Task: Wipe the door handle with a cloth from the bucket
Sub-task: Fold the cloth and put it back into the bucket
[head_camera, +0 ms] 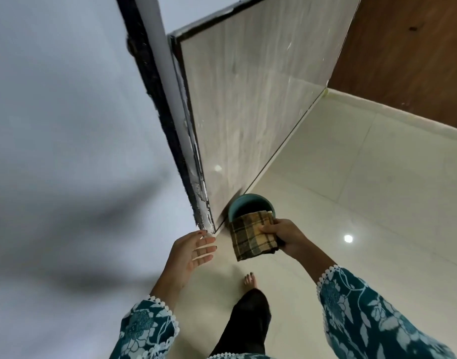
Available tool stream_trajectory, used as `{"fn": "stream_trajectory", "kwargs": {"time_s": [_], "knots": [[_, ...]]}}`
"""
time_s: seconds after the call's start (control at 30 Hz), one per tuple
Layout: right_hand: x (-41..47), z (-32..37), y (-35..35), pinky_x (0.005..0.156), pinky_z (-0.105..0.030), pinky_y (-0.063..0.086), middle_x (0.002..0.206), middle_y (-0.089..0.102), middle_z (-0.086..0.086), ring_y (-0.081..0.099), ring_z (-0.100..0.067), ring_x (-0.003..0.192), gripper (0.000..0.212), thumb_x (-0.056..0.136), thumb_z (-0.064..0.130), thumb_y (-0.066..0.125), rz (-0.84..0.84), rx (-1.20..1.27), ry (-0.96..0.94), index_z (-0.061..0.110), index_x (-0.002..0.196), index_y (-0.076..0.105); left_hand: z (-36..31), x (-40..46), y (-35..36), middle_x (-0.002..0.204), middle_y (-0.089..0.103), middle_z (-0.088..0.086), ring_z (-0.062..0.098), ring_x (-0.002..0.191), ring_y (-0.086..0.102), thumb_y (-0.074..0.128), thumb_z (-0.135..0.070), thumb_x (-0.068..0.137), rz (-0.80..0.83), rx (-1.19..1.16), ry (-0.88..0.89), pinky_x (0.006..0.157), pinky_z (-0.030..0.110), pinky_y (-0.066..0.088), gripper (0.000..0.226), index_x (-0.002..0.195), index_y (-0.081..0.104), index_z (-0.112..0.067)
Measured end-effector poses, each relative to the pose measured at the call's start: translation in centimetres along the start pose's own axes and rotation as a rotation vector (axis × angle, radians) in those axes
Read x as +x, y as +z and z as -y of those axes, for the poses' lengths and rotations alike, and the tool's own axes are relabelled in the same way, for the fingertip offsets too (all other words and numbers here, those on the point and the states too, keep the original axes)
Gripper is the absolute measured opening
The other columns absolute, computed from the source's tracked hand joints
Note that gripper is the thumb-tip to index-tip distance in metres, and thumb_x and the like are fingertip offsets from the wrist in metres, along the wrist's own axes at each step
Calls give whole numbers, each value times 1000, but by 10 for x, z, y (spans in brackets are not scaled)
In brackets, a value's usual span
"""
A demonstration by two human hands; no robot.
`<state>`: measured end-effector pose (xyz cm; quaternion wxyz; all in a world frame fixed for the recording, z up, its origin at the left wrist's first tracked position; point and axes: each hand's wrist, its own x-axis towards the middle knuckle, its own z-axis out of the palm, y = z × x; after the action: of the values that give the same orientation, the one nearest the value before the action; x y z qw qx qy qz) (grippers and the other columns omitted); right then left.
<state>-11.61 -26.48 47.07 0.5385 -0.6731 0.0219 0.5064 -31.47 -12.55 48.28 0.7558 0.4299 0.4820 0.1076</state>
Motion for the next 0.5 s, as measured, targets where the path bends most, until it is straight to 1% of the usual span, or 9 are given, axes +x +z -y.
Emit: {"fn": "stream_trajectory", "kwargs": {"time_s": [0.07,0.17,0.23,0.3,0.33,0.43,0.5], "knots": [[36,15,-21,72,-40,55,96,66,-20,64,-30,77,38,81,-7,64,-47,6,31,-8,118,58,-5,40,21,95,71,15,34,90,68,54,-16,92,-20,-35,-29,80,40,53,14,98,65,-8],[82,38,-48,66,-39,56,98,65,-24,63,-34,77,37,81,-8,62,-104,-21,88,-11,118,57,-11,93,57,93,69,14,32,86,66,53,-15,93,-55,-68,-120,70,36,53,15,100,62,-6],[112,54,-66,61,-37,56,97,65,-25,63,-34,74,35,82,-9,61,-132,-38,124,-12,117,56,-11,125,83,97,70,14,33,89,67,50,-16,94,-53,-70,-155,69,36,52,20,108,60,-6],[144,69,-85,62,-37,56,94,65,-24,63,-32,73,33,82,-9,60,-153,-34,145,-11,115,57,-10,157,110,100,70,15,33,90,68,46,-17,96,-44,-78,-175,69,35,52,24,114,59,-7],[156,75,-92,62,-37,55,92,66,-23,63,-32,73,33,82,-9,60,-161,-38,149,-11,115,57,-10,169,120,101,70,15,33,90,68,45,-17,96,-44,-82,-183,69,35,53,24,114,58,-7],[206,84,-114,52,-30,52,96,65,-25,63,-32,74,31,83,-6,61,-182,-93,175,-9,114,59,-5,208,148,104,69,18,34,89,68,45,-16,97,-85,-83,-209,68,36,53,24,115,57,-7],[244,80,-122,51,-30,50,96,66,-25,63,-34,77,30,82,-2,62,-186,-141,191,-6,112,61,2,233,156,103,70,18,32,86,69,47,-15,97,-109,-102,-208,69,37,53,22,114,57,-7]]}}
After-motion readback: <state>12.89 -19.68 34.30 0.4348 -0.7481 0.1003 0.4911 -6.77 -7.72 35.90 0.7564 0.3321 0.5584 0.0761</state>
